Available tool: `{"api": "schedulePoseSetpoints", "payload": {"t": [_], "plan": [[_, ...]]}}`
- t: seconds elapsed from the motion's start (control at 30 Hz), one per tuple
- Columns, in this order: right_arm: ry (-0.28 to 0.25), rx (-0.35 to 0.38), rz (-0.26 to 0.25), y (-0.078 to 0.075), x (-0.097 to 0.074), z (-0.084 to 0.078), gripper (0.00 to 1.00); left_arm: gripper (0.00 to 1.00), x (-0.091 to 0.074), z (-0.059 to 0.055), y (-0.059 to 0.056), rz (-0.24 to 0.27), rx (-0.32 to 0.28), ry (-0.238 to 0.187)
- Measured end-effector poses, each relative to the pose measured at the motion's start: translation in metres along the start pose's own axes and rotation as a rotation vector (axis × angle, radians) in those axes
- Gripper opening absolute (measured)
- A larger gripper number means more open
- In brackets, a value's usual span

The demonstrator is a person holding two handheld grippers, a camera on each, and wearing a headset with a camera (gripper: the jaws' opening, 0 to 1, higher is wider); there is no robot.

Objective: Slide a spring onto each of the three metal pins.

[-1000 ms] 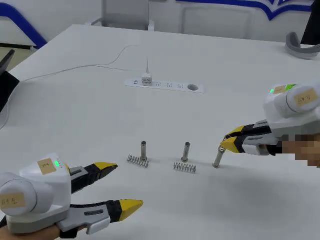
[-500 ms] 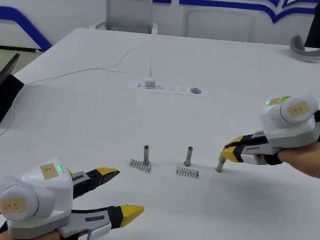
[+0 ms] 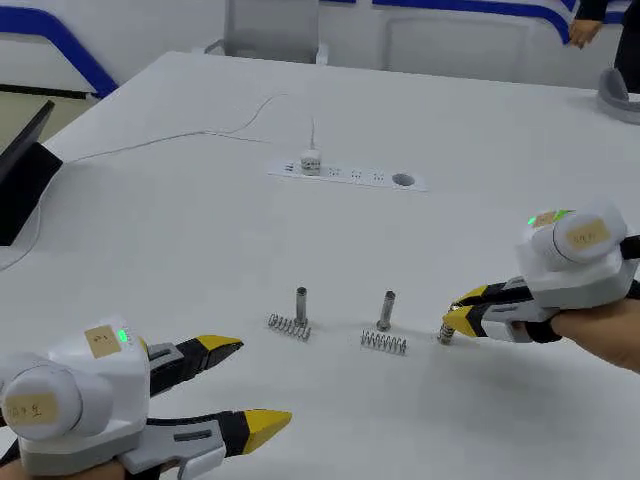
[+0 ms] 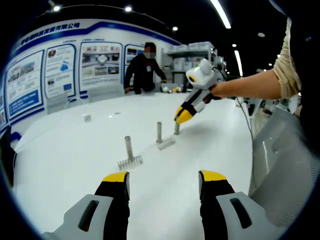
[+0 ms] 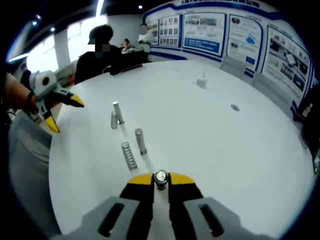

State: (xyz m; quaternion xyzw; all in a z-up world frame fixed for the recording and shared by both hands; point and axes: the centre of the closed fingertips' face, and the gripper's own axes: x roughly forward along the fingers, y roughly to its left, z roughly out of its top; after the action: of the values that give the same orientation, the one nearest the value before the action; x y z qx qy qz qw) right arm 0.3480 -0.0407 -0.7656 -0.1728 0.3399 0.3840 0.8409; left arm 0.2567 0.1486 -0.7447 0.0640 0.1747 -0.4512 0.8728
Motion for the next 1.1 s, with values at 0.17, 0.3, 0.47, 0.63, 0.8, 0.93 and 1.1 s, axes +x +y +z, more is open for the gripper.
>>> {"api": "schedulePoseSetpoints", "payload": {"t": [0.17, 0.3, 0.47, 0.63, 0.8, 0.93, 1.1], "plan": [[0.01, 0.009, 0.001, -0.002, 0.003, -0.008, 0.12, 0.56, -0.001, -0.001, 0.001, 0.003, -0.003, 0.003], [-0.003, 0.02, -0.002, -0.002, 0.003, -0.006, 0.12, 0.56, 0.001, -0.002, 0.001, 0.0, -0.003, 0.003], [-0.008, 0.01, -0.013, -0.003, 0.004, -0.005, 0.12, 0.56, 0.004, 0.0, 0.0, -0.009, 0.001, 0.002], [-0.024, 0.009, -0.027, -0.004, 0.0, -0.006, 0.18, 0.56, 0.005, 0.002, 0.0, -0.018, 0.006, 0.003], [-0.065, 0.002, -0.057, -0.009, -0.009, 0.002, 0.2, 0.56, 0.007, 0.002, -0.001, -0.023, 0.012, 0.005], [-0.118, -0.01, -0.049, 0.0, -0.02, 0.016, 0.2, 0.56, 0.008, 0.002, -0.002, -0.029, 0.016, 0.007], [-0.134, -0.06, -0.016, 0.018, -0.021, 0.027, 0.2, 0.56, 0.009, 0.003, -0.004, -0.032, 0.02, 0.007]]}}
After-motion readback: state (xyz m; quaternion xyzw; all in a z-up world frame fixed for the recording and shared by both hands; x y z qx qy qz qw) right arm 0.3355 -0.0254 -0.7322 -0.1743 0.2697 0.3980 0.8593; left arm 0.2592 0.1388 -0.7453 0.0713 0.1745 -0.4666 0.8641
